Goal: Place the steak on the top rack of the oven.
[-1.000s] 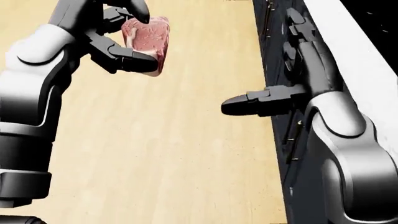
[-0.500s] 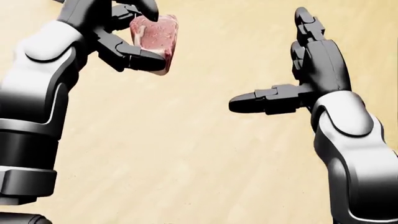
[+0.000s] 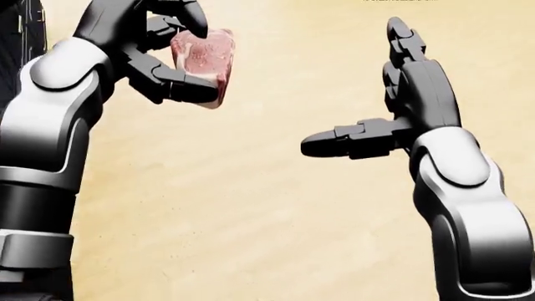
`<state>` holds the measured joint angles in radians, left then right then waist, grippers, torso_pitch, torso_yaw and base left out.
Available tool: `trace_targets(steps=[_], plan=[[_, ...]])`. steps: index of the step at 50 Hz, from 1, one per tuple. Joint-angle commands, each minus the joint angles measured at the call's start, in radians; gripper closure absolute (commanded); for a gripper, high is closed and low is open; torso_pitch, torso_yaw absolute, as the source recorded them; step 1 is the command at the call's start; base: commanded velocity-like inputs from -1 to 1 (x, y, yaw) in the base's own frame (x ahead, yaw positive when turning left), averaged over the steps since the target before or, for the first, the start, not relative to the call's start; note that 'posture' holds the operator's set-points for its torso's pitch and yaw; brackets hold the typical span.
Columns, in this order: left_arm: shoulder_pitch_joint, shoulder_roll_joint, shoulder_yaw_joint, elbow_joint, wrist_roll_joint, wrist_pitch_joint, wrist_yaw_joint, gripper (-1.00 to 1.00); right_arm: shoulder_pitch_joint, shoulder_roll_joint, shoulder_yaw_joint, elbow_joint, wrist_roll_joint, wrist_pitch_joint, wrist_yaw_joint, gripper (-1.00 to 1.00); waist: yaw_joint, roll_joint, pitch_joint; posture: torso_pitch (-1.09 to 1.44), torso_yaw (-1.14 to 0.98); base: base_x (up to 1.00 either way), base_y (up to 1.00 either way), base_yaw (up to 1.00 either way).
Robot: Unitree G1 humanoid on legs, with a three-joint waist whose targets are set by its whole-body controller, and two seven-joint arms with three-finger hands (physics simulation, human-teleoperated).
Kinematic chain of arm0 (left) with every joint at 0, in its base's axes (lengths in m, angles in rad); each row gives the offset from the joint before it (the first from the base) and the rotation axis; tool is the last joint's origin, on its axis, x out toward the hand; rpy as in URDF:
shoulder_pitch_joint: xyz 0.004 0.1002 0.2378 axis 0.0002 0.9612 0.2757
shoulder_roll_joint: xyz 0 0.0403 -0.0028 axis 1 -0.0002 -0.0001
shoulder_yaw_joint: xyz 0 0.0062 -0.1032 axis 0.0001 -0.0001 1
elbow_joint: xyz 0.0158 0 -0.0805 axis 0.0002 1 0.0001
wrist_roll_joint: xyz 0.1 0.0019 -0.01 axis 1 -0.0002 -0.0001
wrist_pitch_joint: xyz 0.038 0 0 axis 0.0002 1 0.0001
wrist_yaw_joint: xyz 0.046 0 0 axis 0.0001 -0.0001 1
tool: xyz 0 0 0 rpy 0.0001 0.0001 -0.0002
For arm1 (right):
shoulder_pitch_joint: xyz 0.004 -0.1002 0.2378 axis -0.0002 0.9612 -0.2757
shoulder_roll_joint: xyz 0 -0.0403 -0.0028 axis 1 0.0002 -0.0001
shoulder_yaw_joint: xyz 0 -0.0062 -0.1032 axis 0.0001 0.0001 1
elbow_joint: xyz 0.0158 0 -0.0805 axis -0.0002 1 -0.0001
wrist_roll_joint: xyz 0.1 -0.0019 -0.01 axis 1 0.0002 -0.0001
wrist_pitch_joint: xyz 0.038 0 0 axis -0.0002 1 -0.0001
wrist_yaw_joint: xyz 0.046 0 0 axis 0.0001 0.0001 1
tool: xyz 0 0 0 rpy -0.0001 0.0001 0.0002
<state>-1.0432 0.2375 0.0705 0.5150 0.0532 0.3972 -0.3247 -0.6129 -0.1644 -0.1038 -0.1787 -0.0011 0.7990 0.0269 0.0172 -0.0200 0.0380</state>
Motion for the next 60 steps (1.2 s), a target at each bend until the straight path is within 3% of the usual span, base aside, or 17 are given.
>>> trace_targets(steps=[1, 5, 7, 8, 9, 12, 16, 18, 20, 21, 23, 30, 39, 40, 46, 55, 60], plan=[[-0.042, 0.02, 0.022, -0.053, -0.003, -0.037, 0.012, 0.66, -0.038, 0.001, 0.005, -0.023, 0.001, -0.039, -0.001, -1.0, 0.006, -0.004, -0.029, 0.0, 0.0, 0.0, 0.0, 1.0], [-0.044, 0.025, 0.025, -0.05, -0.003, -0.037, 0.009, 0.67, -0.048, 0.0, 0.006, -0.019, 0.001, -0.036, 0.002, -1.0, 0.001, 0.061, -0.032, 0.0, 0.0, 0.0, 0.0, 1.0], [-0.048, 0.022, 0.025, -0.041, -0.004, -0.044, 0.012, 0.67, -0.05, -0.004, 0.004, -0.022, 0.001, -0.03, 0.003, -1.0, 0.006, 0.126, -0.052, 0.0, 0.0, 0.0, 0.0, 1.0], [-0.05, 0.02, 0.025, -0.036, -0.005, -0.047, 0.013, 0.68, -0.05, -0.003, 0.005, -0.023, 0.0, -0.03, 0.003, -1.0, 0.013, 0.089, -0.036, 0.0, 0.0, 0.0, 0.0, 1.0], [-0.052, 0.019, 0.024, -0.029, -0.005, -0.053, 0.014, 0.67, -0.05, -0.002, 0.006, -0.022, 0.0, -0.03, 0.003, -1.0, 0.01, 0.098, -0.04, 0.0, 0.0, 0.0, 0.0, 1.0], [-0.054, 0.02, 0.022, -0.026, -0.004, -0.052, 0.012, 0.68, -0.049, -0.002, 0.003, -0.016, 0.002, -0.036, 0.005, -1.0, 0.03, 0.061, -0.047, 0.0, 0.0, 0.0, 0.0, 1.0], [-0.055, 0.016, 0.02, -0.028, -0.002, -0.049, 0.013, 0.68, -0.046, -0.002, 0.002, -0.011, 0.003, -0.042, 0.003, -1.0, 0.023, 0.013, -0.023, 0.0, 0.0, 0.0, 0.0, 1.0], [-0.059, 0.015, 0.02, -0.019, -0.002, -0.054, 0.013, 0.68, -0.042, -0.008, 0.016, -0.019, -0.013, -0.034, 0.015, -1.0, -0.025, -0.041, -0.004, 0.0, 0.0, 0.0, 0.75, 0.0], [-0.06, 0.012, 0.019, -0.019, -0.001, -0.054, 0.014, 0.68, -0.041, -0.002, 0.005, -0.018, -0.012, -0.032, 0.011, -1.0, -0.008, -0.111, -0.005, 0.0, 0.0, 0.0, 0.12, 0.0], [-0.058, 0.012, 0.019, -0.021, -0.001, -0.053, 0.014, 0.68, -0.036, 0.0, 0.003, -0.013, -0.01, -0.04, 0.01, -1.0, 0.002, -0.075, -0.004, 0.0, 0.0, 0.0, 0.0, 0.0], [-0.055, 0.011, 0.019, -0.023, 0.0, -0.054, 0.014, 0.68, -0.03, 0.003, 0.002, -0.013, -0.008, -0.042, 0.007, -1.0, 0.007, -0.051, -0.015, 0.0, 0.0, 0.0, 0.0, 0.0], [-0.052, 0.013, 0.02, -0.027, 0.0, -0.053, 0.014, 0.68, -0.026, 0.005, -0.001, -0.021, 0.005, -0.045, 0.001, -1.0, -0.003, -0.003, -0.037, 0.0, 0.0, 0.0, 0.0, 0.0], [-0.05, 0.021, 0.025, -0.036, -0.002, -0.045, 0.019, 0.67, -0.042, -0.003, -0.003, -0.012, 0.028, -0.065, 0.007, -1.0, -0.011, 0.006, -0.045, 0.0, 0.0, 0.0, 0.0, 0.0], [-0.054, 0.022, 0.025, -0.033, -0.002, -0.046, 0.019, 0.66, -0.049, -0.006, -0.003, -0.018, 0.03, -0.054, 0.008, -1.0, -0.01, 0.012, -0.068, 0.0, 0.0, 0.08, 0.0, 0.0], [-0.059, 0.021, 0.023, -0.021, -0.005, -0.053, 0.02, 0.66, -0.074, -0.021, -0.006, -0.012, 0.036, -0.041, 0.017, -1.0, -0.011, 0.013, -0.026, 0.0, 0.0, 0.2, 0.0, 0.0], [-0.069, 0.025, 0.026, -0.011, -0.01, -0.056, 0.023, 0.65, -0.135, -0.045, -0.019, 0.033, 0.043, -0.037, 0.018, -1.0, -0.01, -0.026, -0.029, 0.0, 0.0, 0.24, 0.0, 0.0], [-0.066, 0.027, 0.026, -0.021, -0.011, -0.05, 0.024, 0.65, -0.124, -0.046, -0.022, 0.04, 0.048, -0.052, 0.013, -1.0, -0.017, 0.01, -0.018, 0.0, 0.0, 0.24, 0.0, 0.0]])
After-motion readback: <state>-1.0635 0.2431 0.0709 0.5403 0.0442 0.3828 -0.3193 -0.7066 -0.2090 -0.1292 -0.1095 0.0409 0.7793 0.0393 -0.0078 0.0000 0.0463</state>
